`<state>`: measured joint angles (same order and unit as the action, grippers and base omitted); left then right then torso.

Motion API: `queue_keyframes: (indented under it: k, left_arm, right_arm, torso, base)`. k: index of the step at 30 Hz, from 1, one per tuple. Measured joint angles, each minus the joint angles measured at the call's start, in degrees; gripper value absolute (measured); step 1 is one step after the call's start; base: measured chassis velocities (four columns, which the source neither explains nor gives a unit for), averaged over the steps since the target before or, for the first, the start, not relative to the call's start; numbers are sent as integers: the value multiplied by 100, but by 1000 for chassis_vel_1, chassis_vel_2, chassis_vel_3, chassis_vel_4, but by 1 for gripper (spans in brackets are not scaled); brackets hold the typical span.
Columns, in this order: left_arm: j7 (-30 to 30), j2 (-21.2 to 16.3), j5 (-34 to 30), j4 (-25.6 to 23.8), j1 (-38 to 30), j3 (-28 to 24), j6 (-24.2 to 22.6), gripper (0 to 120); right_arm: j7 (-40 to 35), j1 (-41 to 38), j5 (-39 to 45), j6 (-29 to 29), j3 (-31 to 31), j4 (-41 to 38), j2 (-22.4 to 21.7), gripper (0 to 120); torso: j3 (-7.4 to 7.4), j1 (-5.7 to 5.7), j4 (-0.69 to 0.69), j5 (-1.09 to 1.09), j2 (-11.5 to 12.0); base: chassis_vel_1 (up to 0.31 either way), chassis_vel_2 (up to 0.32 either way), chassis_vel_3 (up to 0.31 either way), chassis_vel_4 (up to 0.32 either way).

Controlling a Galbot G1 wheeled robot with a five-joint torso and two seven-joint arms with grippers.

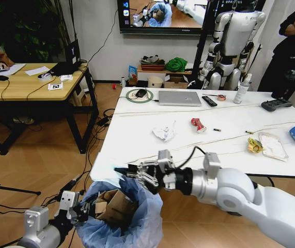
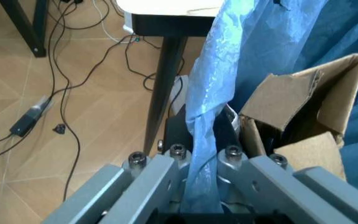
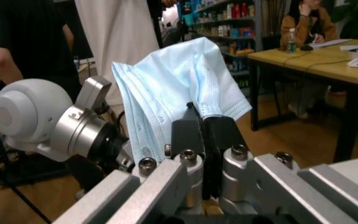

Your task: Pick up the trash bin and place the trash from the table into it.

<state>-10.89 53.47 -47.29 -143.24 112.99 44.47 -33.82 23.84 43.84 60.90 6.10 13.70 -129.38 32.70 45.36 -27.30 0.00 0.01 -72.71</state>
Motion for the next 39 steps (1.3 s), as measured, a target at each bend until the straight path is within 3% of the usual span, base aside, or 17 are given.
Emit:
queue_keyframes:
  k: [8, 16, 39]
  left_arm:
    - [-11, -61, -14, 0, -38, -5, -4, 0]
    - [-12, -65, -6, 0, -36, -8, -7, 0]
    - [13, 69, 70, 0, 15, -82, -4, 0]
  right_arm:
    - [204, 1285, -260, -98, -882, -241, -521, 0]
    - [325, 1876, -407, -145, -1348, -332, -689, 0]
    - [944, 1502, -597, -78, -738, -140, -557, 0]
  torso:
    - [0, 0, -1, 0, 0]
    - [0, 0, 0, 0, 0]
    - [0, 0, 0, 0, 0]
  base:
    - [0, 0, 0, 0]
    - [0, 0, 0, 0]
    - [0, 0, 0, 0]
